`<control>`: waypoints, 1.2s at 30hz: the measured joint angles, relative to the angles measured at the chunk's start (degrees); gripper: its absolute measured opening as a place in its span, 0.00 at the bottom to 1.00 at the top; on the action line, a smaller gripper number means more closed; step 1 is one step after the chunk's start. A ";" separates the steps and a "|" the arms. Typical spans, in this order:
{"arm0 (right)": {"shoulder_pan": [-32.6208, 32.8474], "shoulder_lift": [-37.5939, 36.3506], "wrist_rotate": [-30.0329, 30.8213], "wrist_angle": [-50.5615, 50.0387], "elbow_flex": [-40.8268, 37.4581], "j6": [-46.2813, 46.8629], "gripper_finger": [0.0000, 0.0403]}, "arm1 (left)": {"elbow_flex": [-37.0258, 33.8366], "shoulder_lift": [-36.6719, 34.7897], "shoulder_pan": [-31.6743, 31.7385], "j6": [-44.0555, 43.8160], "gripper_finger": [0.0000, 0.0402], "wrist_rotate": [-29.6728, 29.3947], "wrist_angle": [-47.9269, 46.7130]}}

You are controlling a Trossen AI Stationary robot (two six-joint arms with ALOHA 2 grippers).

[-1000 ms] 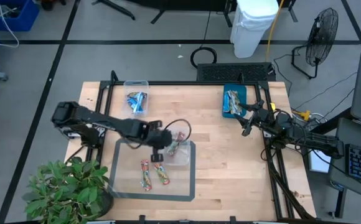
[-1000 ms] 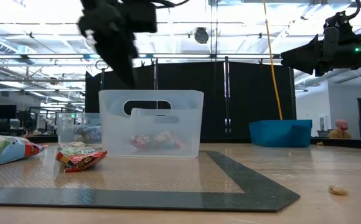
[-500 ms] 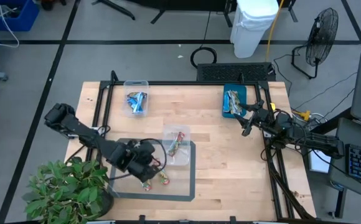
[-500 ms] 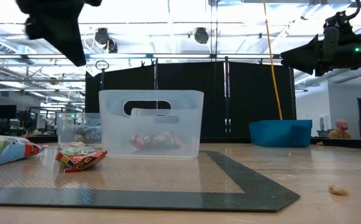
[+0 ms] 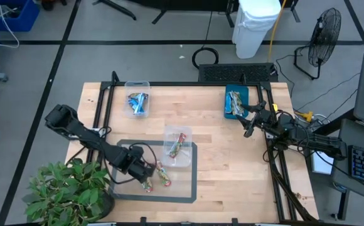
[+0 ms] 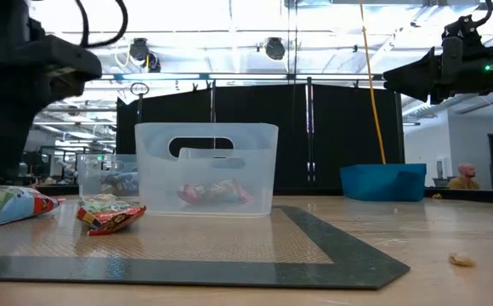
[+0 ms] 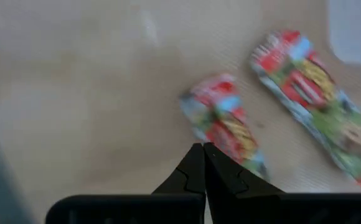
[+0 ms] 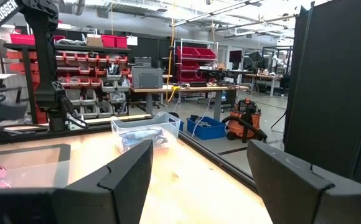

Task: Pick and place Granola Bars by type
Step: Put the red granola bar into the bottom transparent bin

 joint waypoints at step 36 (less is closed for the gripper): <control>0.00 0.00 0.00 -0.01 -0.02 0.00 0.62 | -2.68 0.00 2.28 -4.04 0.49 0.23 6.32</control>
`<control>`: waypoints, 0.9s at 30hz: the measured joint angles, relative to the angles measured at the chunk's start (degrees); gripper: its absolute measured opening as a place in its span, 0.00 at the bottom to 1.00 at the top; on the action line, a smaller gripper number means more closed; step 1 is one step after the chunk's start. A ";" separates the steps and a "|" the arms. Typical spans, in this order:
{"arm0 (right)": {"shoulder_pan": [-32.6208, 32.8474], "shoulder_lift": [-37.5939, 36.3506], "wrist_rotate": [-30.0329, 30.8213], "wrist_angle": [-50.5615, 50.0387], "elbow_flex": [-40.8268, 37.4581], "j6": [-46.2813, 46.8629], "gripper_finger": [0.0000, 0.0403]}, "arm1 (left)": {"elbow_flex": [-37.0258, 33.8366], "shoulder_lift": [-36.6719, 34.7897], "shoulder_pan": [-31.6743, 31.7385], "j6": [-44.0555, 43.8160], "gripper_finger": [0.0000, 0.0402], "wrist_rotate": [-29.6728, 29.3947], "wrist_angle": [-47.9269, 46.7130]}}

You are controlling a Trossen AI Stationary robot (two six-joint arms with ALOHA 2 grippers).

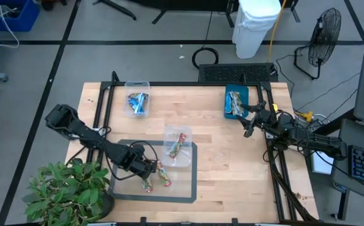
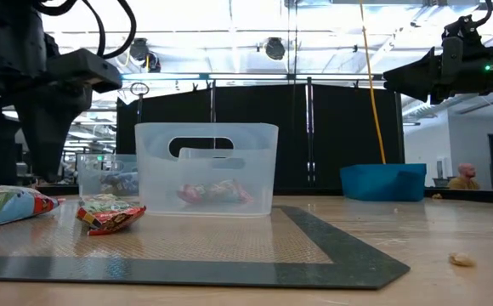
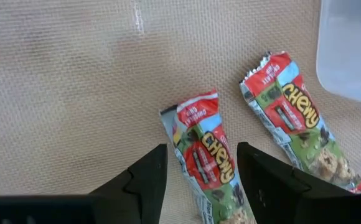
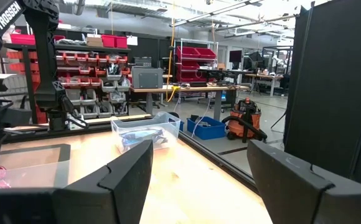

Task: Pick and place Granola Bars by type
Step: Put the red granola bar into the bottom transparent bin

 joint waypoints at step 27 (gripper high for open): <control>-0.02 0.00 0.00 0.00 0.00 0.00 0.62 | -5.46 -0.09 -0.07 8.03 0.03 -0.93 7.39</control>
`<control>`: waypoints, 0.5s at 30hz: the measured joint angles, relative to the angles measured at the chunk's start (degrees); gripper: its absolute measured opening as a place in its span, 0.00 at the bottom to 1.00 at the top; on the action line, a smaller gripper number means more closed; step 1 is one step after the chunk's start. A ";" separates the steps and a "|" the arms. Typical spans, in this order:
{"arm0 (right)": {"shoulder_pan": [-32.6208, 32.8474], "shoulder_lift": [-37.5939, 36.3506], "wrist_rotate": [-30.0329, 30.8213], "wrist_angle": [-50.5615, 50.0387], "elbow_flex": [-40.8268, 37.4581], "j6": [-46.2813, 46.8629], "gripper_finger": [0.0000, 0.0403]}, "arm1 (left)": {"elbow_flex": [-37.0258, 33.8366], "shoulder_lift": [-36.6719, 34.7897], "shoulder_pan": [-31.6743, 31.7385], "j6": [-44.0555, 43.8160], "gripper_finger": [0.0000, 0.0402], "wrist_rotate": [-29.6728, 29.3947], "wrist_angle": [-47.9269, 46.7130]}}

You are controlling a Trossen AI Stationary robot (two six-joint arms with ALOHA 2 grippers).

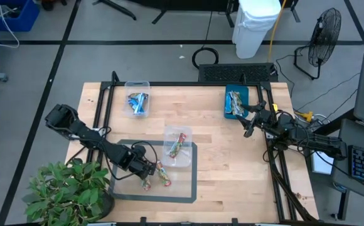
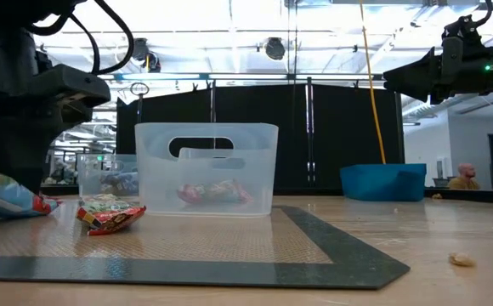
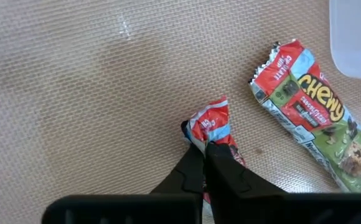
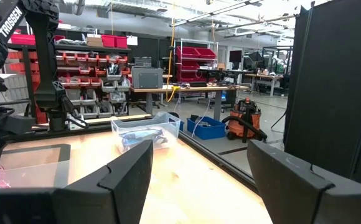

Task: Pick and place Granola Bars by type
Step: Put the red granola bar into the bottom transparent bin

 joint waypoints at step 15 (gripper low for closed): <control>0.00 0.02 0.00 0.00 0.00 0.01 0.62 | 1.95 -10.22 0.07 18.66 0.00 -17.59 -0.85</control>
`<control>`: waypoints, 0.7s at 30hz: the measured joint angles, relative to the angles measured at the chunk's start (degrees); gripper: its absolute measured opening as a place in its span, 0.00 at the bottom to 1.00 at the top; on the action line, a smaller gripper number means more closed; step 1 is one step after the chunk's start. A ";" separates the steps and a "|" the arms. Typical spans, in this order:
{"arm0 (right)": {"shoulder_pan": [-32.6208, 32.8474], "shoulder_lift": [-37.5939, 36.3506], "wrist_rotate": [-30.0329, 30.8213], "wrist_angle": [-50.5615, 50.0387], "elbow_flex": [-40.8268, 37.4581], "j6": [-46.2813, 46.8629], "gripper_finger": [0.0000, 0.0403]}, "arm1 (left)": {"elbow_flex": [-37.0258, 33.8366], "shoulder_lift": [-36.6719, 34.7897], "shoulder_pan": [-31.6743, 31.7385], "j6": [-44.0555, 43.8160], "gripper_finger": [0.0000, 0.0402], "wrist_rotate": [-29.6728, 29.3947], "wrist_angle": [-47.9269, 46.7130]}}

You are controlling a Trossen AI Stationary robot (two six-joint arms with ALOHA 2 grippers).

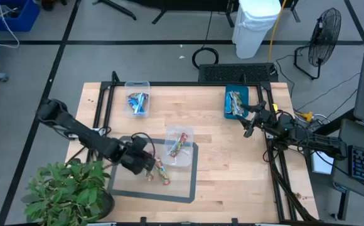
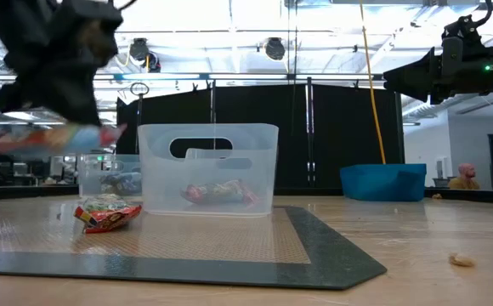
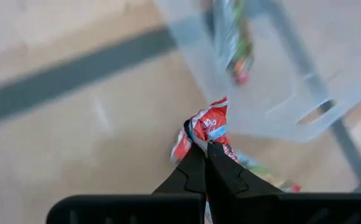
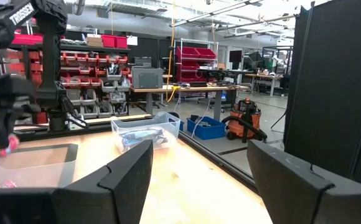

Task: Pick and place Granola Bars by type
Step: Put the red granola bar into the bottom transparent bin

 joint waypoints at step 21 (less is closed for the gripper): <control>-0.01 0.00 0.00 0.00 0.01 -0.01 0.62 | 0.08 -9.50 4.02 53.86 0.01 -24.55 13.88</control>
